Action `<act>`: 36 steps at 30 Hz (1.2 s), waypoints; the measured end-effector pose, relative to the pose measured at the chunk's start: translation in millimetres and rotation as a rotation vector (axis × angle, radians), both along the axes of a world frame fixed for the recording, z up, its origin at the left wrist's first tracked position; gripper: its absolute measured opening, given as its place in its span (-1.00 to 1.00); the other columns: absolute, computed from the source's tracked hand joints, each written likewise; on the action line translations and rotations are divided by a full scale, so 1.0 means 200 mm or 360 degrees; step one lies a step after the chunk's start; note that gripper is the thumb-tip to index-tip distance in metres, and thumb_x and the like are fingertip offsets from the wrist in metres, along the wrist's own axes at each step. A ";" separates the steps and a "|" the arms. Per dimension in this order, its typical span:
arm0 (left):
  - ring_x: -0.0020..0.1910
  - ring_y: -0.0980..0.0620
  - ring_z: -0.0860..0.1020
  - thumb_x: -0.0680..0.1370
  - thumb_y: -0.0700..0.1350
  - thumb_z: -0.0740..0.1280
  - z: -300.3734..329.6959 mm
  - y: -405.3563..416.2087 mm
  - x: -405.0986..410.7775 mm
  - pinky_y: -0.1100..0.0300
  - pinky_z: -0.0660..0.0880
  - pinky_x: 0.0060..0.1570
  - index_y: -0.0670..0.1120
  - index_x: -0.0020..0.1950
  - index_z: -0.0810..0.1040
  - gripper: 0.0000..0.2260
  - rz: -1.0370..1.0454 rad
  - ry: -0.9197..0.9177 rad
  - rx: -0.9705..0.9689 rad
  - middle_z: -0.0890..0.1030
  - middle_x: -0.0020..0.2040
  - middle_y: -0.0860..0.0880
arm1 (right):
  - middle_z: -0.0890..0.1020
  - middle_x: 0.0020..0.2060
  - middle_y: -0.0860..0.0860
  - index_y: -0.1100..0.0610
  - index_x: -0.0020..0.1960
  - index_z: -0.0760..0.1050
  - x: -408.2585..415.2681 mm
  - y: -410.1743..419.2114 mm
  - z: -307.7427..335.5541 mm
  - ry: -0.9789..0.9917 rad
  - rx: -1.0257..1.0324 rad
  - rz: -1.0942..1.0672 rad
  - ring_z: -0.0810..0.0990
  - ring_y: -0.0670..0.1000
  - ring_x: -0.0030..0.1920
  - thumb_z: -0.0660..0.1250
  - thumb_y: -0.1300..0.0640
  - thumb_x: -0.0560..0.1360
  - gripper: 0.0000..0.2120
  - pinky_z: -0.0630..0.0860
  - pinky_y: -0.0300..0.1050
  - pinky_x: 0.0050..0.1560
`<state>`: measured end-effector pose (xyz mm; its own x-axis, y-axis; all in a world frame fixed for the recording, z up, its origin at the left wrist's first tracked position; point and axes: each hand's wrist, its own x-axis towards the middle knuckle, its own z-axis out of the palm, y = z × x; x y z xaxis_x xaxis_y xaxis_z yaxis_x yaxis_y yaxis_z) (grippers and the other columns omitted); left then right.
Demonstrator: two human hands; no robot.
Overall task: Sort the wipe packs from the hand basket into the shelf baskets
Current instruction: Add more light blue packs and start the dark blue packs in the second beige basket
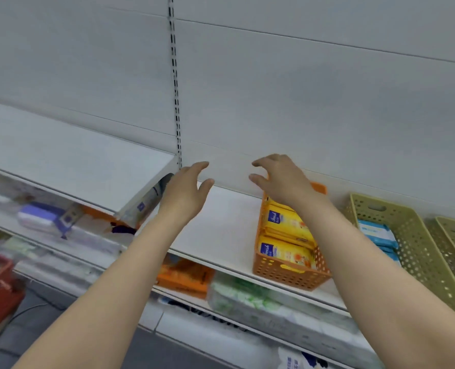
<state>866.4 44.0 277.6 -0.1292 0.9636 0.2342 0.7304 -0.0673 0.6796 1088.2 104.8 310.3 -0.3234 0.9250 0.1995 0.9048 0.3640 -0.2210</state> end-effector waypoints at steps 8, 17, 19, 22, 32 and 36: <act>0.38 -0.09 0.35 0.62 0.00 0.25 -0.07 -0.47 -0.84 -0.01 0.34 0.32 -0.03 0.44 0.42 -0.61 0.0237 0.0431 0.0145 0.47 0.37 -0.08 | 0.49 0.34 0.02 0.05 0.40 0.43 -0.79 -0.38 -0.05 0.0183 0.0242 0.0336 0.35 0.06 0.37 0.26 -0.04 0.60 -0.60 0.38 -0.06 0.28; 0.31 -0.12 0.45 0.58 -0.05 0.33 -0.43 -0.98 -1.75 0.00 0.40 0.28 -0.06 0.39 0.48 -0.62 0.0490 0.0386 -0.0149 0.50 0.34 -0.09 | 0.40 0.38 0.00 0.04 0.42 0.39 -1.85 -0.74 -0.51 0.0201 -0.0118 0.0686 0.41 0.05 0.33 0.27 -0.02 0.59 -0.58 0.45 -0.05 0.23; 0.29 -0.11 0.47 0.57 -0.05 0.33 -0.48 -1.04 -1.92 0.00 0.42 0.26 -0.05 0.37 0.50 -0.64 0.0568 0.0361 -0.0193 0.50 0.33 -0.07 | 0.39 0.40 -0.01 0.01 0.44 0.37 -2.06 -0.76 -0.57 0.0141 -0.0188 0.0750 0.38 0.03 0.37 0.25 -0.06 0.60 -0.57 0.43 -0.05 0.26; 0.29 -0.09 0.47 0.58 -0.02 0.32 -0.57 -1.06 -2.17 -0.03 0.42 0.26 -0.05 0.36 0.51 -0.65 0.0718 0.0294 -0.0247 0.51 0.32 -0.05 | 0.39 0.40 -0.01 0.00 0.44 0.37 -2.36 -0.73 -0.66 0.0074 -0.0292 0.0851 0.39 0.03 0.37 0.25 -0.07 0.60 -0.56 0.42 -0.08 0.26; 0.36 -0.06 0.40 0.60 0.02 0.27 -0.97 -0.87 -3.07 0.04 0.36 0.32 -0.03 0.41 0.44 -0.62 0.1057 0.0264 -0.0665 0.46 0.38 -0.03 | 0.46 0.33 0.03 0.06 0.41 0.42 -3.55 -0.29 -1.05 -0.0038 -0.0602 0.1209 0.42 0.06 0.33 0.28 -0.03 0.58 -0.57 0.42 -0.06 0.23; 0.25 -0.16 0.48 0.56 -0.08 0.35 -1.14 -0.82 -3.42 -0.02 0.41 0.27 -0.07 0.36 0.49 -0.64 0.1171 0.0071 -0.0861 0.52 0.28 -0.09 | 0.49 0.30 0.05 0.05 0.40 0.42 -4.00 -0.11 -1.24 -0.0248 -0.0848 0.1302 0.45 0.07 0.31 0.28 -0.03 0.58 -0.58 0.44 -0.04 0.23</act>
<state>182.9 -119.7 48.8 -0.7561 0.6212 -0.2060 0.4890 0.7454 0.4530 289.0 83.1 61.6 -0.8902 0.3613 -0.2773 0.4518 0.7776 -0.4373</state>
